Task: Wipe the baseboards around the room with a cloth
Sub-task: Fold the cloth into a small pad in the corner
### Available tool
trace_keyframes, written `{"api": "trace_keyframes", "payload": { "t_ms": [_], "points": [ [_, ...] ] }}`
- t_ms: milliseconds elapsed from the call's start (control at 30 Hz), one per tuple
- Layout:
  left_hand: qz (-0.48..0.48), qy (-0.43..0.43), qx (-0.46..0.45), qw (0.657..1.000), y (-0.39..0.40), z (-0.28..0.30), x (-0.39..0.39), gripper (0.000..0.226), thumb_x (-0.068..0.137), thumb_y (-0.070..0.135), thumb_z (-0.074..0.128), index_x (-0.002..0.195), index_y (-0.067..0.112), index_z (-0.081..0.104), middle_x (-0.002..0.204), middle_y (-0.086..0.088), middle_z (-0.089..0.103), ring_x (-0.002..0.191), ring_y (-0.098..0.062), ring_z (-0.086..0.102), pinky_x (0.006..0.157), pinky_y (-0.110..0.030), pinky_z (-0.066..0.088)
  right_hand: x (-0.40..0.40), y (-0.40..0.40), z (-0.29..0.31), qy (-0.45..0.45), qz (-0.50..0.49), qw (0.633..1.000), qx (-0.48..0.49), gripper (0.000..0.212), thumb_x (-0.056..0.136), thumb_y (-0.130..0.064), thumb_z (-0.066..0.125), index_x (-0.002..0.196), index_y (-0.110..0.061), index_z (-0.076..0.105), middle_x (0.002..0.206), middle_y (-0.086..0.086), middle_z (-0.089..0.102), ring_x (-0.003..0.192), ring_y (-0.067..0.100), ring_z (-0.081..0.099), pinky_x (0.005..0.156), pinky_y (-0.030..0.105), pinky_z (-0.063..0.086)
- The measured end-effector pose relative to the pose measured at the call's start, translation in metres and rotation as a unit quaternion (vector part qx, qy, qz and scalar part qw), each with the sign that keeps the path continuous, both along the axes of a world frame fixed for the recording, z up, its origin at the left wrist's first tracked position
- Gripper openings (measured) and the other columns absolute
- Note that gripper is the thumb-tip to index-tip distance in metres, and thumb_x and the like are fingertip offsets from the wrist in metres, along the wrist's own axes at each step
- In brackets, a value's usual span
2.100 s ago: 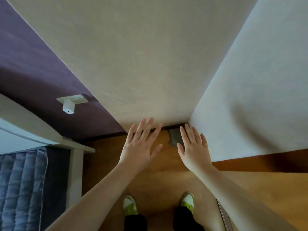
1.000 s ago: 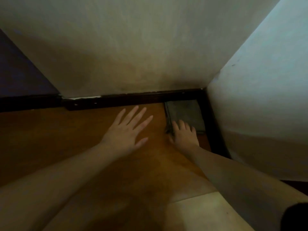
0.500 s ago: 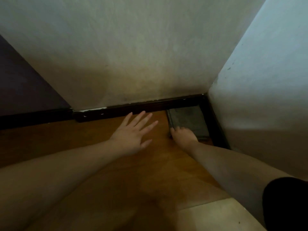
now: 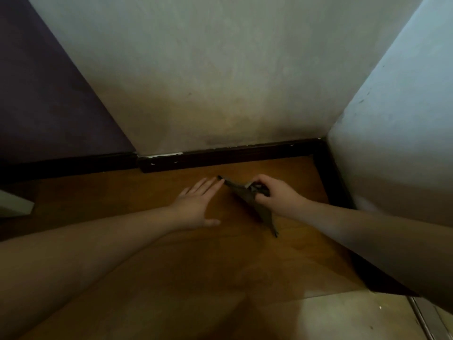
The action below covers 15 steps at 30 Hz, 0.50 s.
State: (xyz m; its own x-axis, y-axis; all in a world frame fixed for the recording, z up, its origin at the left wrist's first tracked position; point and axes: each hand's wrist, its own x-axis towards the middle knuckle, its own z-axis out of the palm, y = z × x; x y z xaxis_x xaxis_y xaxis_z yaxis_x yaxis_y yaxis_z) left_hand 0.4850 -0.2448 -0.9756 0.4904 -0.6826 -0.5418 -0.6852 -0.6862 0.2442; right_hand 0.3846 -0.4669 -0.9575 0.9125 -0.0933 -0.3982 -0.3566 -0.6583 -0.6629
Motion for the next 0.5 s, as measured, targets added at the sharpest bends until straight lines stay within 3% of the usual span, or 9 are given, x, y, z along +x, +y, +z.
{"api": "trace_keyframes", "payload": {
  "t_ms": [67, 167, 233, 300, 367, 500],
  "points": [
    [0.023, 0.008, -0.032, 0.999, 0.002, 0.008, 0.007, 0.116, 0.081, 0.065, 0.067, 0.153, 0.041, -0.020, 0.164, 0.013, -0.020, 0.152, -0.013, -0.015, 0.122, -0.047, 0.005, 0.005, 0.007, 0.012, -0.016, -0.012, 0.999, 0.035, 0.020, 0.098, -0.021, 0.053, 0.115, -0.033, 0.053, 0.107, -0.007, 0.060, 0.092, 0.011, 0.062, 0.075, 0.030, 0.058],
    [0.042, 0.012, -0.088, 0.995, 0.006, 0.023, 0.025, 0.116, 0.078, 0.057, 0.076, 0.156, 0.040, -0.008, 0.165, 0.013, -0.012, 0.152, -0.013, -0.006, 0.122, -0.046, 0.010, 0.012, 0.013, 0.029, -0.047, -0.022, 0.994, 0.094, 0.019, 0.098, -0.017, 0.052, 0.109, -0.030, 0.059, 0.106, -0.006, 0.063, 0.095, 0.009, 0.062, 0.080, 0.031, 0.059],
    [0.070, 0.046, -0.141, 0.987, 0.011, 0.032, 0.038, 0.094, 0.080, 0.044, 0.079, 0.154, 0.034, 0.022, 0.164, 0.008, 0.013, 0.148, -0.013, 0.018, 0.119, -0.036, 0.026, 0.016, 0.012, 0.037, -0.050, -0.040, 0.985, 0.160, 0.019, 0.099, -0.015, 0.049, 0.107, -0.027, 0.062, 0.105, -0.003, 0.064, 0.096, 0.012, 0.063, 0.082, 0.031, 0.058],
    [0.103, 0.077, -0.170, 0.977, 0.015, 0.037, 0.046, 0.053, 0.086, 0.033, 0.075, 0.133, 0.033, 0.050, 0.139, 0.009, 0.047, 0.130, -0.012, 0.044, 0.099, -0.027, 0.040, 0.018, 0.009, 0.040, -0.042, -0.055, 0.974, 0.214, 0.021, 0.101, -0.014, 0.045, 0.106, -0.023, 0.063, 0.103, 0.001, 0.065, 0.095, 0.015, 0.064, 0.079, 0.029, 0.056],
    [0.138, 0.093, -0.187, 0.968, 0.016, 0.038, 0.050, 0.025, 0.090, 0.032, 0.072, 0.110, 0.035, 0.058, 0.110, 0.014, 0.058, 0.109, -0.014, 0.058, 0.083, -0.027, 0.044, 0.021, 0.006, 0.038, -0.035, -0.077, 0.965, 0.247, 0.024, 0.101, -0.012, 0.041, 0.103, -0.021, 0.063, 0.099, 0.001, 0.064, 0.093, 0.016, 0.063, 0.074, 0.026, 0.053],
    [0.178, 0.104, -0.238, 0.949, 0.013, 0.042, 0.046, 0.015, 0.092, 0.029, 0.069, 0.105, 0.029, 0.060, 0.100, 0.009, 0.062, 0.089, -0.009, 0.060, 0.071, -0.023, 0.046, 0.022, -0.002, 0.024, -0.025, -0.075, 0.975, 0.205, 0.017, 0.103, -0.025, 0.044, 0.109, -0.027, 0.060, 0.109, -0.004, 0.062, 0.102, 0.013, 0.061, 0.080, 0.026, 0.052]
  ]
}}
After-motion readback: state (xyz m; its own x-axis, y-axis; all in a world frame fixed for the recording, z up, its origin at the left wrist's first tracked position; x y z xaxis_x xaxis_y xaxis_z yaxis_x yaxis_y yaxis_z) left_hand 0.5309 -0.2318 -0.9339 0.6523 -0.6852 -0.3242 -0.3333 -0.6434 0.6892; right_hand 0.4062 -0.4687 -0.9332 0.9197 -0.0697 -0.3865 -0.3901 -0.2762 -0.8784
